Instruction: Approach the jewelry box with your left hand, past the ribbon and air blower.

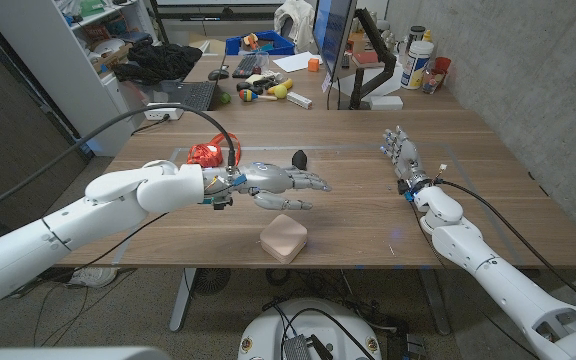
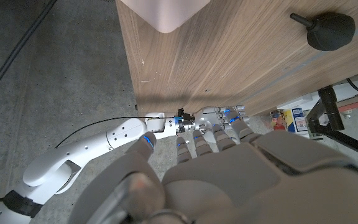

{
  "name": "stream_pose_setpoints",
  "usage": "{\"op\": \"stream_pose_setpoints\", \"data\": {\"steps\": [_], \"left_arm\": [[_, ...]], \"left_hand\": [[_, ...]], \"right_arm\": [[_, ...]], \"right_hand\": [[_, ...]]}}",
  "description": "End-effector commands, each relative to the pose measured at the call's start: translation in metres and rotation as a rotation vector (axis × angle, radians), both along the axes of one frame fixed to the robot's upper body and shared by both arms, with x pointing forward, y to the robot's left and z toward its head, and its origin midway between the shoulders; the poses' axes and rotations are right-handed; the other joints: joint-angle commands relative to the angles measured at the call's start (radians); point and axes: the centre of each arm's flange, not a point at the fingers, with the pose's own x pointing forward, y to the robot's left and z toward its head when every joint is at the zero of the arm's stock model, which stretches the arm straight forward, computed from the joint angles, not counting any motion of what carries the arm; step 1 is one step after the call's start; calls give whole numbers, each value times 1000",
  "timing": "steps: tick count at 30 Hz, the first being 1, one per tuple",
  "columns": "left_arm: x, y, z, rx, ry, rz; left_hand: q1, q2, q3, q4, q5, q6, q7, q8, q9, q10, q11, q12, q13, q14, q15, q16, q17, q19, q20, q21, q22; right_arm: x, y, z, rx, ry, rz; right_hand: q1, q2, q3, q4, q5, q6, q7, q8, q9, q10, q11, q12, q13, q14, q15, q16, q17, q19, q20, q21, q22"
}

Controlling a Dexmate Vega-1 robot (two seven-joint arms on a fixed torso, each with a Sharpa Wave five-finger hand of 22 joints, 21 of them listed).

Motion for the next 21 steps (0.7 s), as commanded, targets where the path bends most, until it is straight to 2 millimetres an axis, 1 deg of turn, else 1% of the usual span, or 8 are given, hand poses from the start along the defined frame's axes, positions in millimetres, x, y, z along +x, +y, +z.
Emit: {"op": "stream_pose_setpoints", "data": {"steps": [1, 21], "left_arm": [[3, 2, -6, 40, 25, 15], [4, 4, -14, 58, 54, 39]], "left_hand": [[5, -6, 0, 2, 5, 4, -3, 2, 1, -1, 0, -3, 5, -6, -24, -2, 5, -4, 5, -3, 5], [5, -5, -4, 8, 3, -7, -2, -1, 1, -11, 2, -6, 6, -18, -22, -4, 6, -11, 6, -14, 6]], "right_arm": [[1, 2, 0, -4, 5, -1], [1, 2, 0, -9, 6, 2]], "right_hand": [[2, 69, 2, 4, 6, 6, 2, 7, 5, 6, 1, 3, 2, -3, -1, 5, 3, 4, -32, -4, 3], [2, 69, 1, 4, 6, 5, 3, 6, 5, 6, 2, 3, 2, -3, -1, 5, 3, 6, -32, -10, 3]]}}
